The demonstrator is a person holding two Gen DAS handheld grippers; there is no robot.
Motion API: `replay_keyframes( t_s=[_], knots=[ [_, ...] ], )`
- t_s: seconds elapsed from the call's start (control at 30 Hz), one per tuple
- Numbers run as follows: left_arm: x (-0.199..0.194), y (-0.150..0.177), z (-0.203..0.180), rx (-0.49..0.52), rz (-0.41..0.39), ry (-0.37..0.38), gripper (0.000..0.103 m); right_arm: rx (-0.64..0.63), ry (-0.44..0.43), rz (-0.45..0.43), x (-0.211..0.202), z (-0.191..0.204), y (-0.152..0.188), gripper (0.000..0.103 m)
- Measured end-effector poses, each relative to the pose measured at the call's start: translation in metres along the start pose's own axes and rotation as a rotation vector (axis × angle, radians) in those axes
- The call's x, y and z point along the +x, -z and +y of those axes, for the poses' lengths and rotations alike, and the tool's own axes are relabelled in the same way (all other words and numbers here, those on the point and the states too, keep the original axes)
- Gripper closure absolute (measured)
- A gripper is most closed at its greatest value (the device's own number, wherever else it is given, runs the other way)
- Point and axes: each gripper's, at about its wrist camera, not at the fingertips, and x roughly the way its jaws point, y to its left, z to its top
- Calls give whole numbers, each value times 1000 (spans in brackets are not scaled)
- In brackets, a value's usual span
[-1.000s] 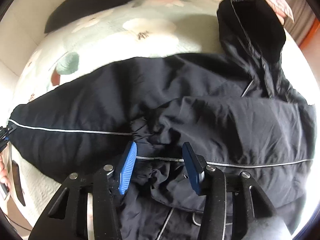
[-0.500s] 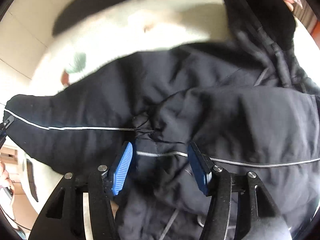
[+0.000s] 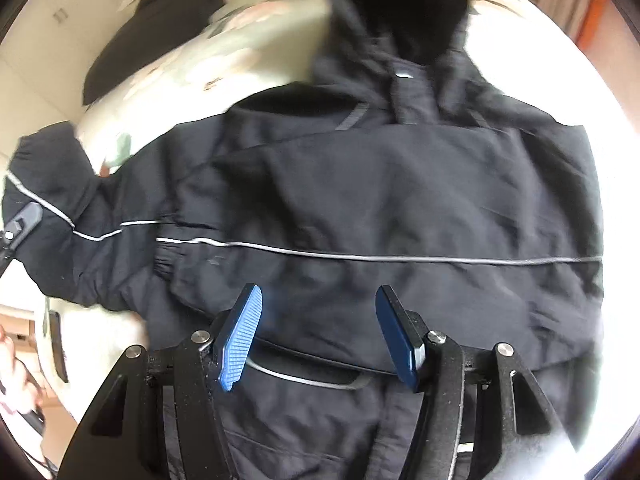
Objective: Fold large clothes
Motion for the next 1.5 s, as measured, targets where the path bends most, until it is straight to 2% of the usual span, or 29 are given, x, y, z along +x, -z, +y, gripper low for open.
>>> replay_keyframes(
  t_s=[0.1, 0.2, 0.27, 0.3, 0.33, 0.4, 0.43, 0.53, 0.6, 0.7, 0.8, 0.97, 1.1, 1.2, 1.3, 1.33, 1.37, 1.5],
  knots=[
    [23, 4, -47, 20, 25, 74, 84, 33, 4, 3, -7, -28, 9, 40],
    [45, 11, -92, 107, 51, 44, 83, 49, 10, 5, -12, -51, 20, 40],
    [63, 18, -107, 111, 85, 48, 81, 68, 6, 11, -12, -66, 27, 40],
    [72, 22, -111, 100, 99, 58, 73, 77, 2, 16, -11, -71, 29, 40],
    [81, 27, -114, 88, 114, 77, 54, 88, -3, 24, -9, -76, 31, 40],
    [93, 33, -114, 54, 155, 160, 34, 104, -16, 39, -6, -82, 35, 40],
    [98, 36, -114, 37, 180, 194, 30, 106, -21, 42, -5, -84, 37, 40],
    [116, 49, -110, 7, 292, 228, 29, 105, -36, 52, -5, -87, 42, 40],
    [112, 52, -107, 2, 295, 230, 29, 93, -49, 49, -6, -84, 41, 40],
    [87, 50, -98, -11, 272, 246, 29, 62, -81, 34, -10, -70, 32, 40],
    [57, 45, -85, 1, 220, 196, 29, 18, -120, 17, -9, -45, 17, 40],
    [24, 32, -43, -59, 165, 132, 29, -41, -195, 23, 14, -1, -9, 40],
    [16, 32, -6, -121, 147, 57, 29, -22, -223, 40, 32, 9, -19, 40],
    [11, 36, 13, -153, 141, 34, 29, 5, -244, 87, 54, 11, -20, 40],
    [10, 39, 22, -174, 140, 16, 29, 75, -314, 132, 74, 9, -18, 40],
    [9, 41, 25, -182, 137, 3, 29, 85, -327, 128, 76, 9, -17, 47],
    [9, 41, 25, -185, 133, -9, 29, 79, -349, 125, 76, 11, -17, 66],
    [5, 39, 28, -177, 115, -44, 29, 15, -313, 69, 56, 19, -15, 76]
  ],
)
